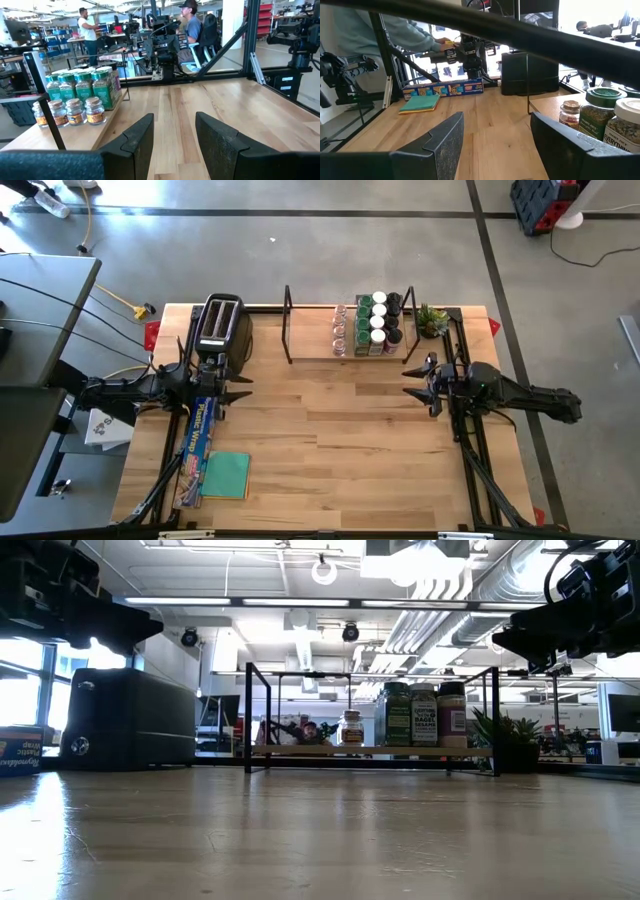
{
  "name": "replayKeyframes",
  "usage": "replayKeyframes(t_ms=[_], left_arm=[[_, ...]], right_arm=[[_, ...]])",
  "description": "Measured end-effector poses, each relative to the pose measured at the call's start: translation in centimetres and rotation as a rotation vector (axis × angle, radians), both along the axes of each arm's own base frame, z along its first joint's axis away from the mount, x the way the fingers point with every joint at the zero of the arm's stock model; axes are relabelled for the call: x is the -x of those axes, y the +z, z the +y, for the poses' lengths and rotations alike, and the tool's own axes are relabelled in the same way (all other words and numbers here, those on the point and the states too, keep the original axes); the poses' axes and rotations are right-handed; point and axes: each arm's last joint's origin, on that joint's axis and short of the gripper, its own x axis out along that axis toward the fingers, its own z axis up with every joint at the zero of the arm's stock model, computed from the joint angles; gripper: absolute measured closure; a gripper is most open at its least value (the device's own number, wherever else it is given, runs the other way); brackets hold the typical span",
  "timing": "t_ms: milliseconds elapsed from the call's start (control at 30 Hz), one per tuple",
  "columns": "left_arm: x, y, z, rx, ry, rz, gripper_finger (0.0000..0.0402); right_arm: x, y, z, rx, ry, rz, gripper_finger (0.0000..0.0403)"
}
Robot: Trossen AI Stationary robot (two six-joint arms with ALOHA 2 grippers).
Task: Shelf spices
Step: Return to Home Position
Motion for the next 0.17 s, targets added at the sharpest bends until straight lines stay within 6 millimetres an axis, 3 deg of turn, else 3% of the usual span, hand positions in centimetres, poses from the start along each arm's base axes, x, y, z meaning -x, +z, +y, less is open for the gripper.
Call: replayKeyframes(t_ms=[167], left_arm=[[0.0, 0.0, 0.0, 0.0, 0.0, 0.0, 0.0259]], right_arm=[[0.0, 0.0, 0.0, 0.0, 0.0, 0.0, 0.0179]])
